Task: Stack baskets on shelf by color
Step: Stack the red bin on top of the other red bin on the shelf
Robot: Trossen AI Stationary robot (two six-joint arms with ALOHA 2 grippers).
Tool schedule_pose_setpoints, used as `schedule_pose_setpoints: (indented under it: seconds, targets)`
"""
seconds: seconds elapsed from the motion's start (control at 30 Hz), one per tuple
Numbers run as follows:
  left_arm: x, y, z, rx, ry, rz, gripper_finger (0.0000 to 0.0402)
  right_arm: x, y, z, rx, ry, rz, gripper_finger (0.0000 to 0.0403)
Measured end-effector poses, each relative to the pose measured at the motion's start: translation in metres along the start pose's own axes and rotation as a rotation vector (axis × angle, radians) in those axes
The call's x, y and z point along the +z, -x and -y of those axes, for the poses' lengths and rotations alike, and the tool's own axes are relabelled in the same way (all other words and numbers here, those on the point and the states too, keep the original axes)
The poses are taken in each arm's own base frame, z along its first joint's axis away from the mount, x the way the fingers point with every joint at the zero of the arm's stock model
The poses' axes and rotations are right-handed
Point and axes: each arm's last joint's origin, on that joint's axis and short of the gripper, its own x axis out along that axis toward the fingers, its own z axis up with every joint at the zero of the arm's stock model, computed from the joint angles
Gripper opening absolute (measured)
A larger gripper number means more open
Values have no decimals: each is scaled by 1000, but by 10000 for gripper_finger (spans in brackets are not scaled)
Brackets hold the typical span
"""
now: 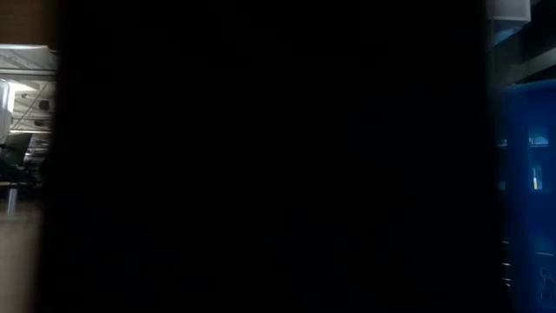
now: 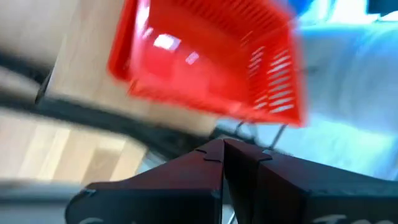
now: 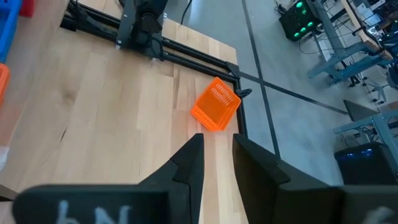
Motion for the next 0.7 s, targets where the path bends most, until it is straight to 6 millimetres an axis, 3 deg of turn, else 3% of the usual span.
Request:
schedule_pose_setpoints:
  seconds: [0.17,0.4,0.7]
  targets:
    - [5,16,7,-86,-121,152,0,0,0,0,0,0,0,87]
    - [4,-2,0,-11,-127,135,0,0,0,0,0,0,0,87]
    - [4,-9,-4,11,-133,136,0,0,0,0,0,0,0,87]
